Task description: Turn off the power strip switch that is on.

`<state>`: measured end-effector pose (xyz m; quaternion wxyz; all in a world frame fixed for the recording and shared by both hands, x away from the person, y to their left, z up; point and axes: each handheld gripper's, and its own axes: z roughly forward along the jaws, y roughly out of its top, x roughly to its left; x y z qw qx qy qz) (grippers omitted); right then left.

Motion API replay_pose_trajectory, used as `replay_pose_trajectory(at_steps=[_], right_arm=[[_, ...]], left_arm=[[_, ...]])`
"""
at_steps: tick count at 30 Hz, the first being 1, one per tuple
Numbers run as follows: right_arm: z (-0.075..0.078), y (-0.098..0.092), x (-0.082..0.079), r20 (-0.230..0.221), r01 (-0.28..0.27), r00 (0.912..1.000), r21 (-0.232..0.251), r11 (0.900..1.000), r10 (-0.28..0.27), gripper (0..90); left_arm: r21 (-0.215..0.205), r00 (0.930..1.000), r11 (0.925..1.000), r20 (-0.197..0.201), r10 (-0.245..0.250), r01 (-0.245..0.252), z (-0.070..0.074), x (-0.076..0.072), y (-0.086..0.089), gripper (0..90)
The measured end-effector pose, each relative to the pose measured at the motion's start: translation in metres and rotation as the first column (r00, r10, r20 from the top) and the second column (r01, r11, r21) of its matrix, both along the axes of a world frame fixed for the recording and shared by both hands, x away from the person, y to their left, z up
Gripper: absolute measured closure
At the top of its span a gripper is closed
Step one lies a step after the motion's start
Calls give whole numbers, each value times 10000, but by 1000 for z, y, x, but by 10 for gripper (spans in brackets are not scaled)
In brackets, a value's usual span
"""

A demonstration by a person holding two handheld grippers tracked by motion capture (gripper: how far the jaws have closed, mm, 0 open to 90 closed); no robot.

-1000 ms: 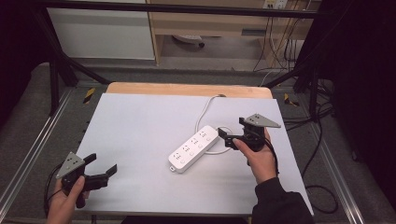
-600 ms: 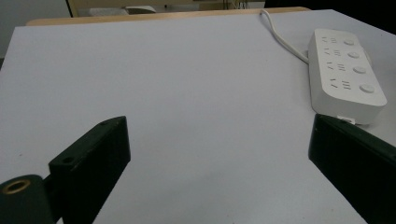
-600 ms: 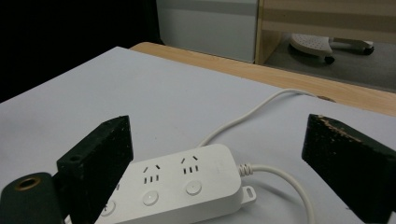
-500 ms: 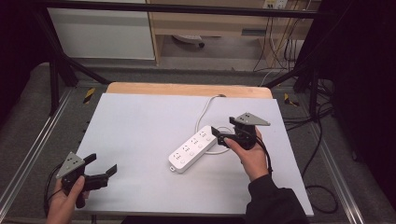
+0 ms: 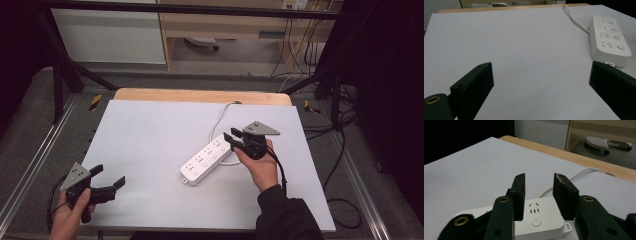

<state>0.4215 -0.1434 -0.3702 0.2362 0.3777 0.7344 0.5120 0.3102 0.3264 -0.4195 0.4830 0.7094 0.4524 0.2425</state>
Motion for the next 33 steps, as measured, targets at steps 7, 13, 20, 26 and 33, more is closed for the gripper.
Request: replay_pose_trajectory(at_steps=[7, 13, 20, 26, 33], right_arm=[[-5, 8, 1, 74, -157, 9998, -62, 9999, 158, 808], [-10, 12, 2, -105, -419, 9991, -130, 9990, 418, 877], [-13, 19, 1, -109, -649, 9978, -285, 9975, 646, 900], [-17, 24, 0, -230, -703, 9973, -359, 9969, 695, 900], [-29, 26, -1, -713, -681, 9953, -375, 9970, 653, 900]], left_arm=[[-11, 10000, 10000, -21, 5, -5, 0, 0, 1, 52], [-2, 10000, 10000, -21, 7, -7, 0, 0, 1, 52], [17, 10000, 10000, -23, 13, -13, 0, 0, 1, 53], [10, 10000, 10000, -21, 12, -12, 0, 0, 1, 52], [9, 10000, 10000, -12, 12, -12, 0, -1, 1, 53]])
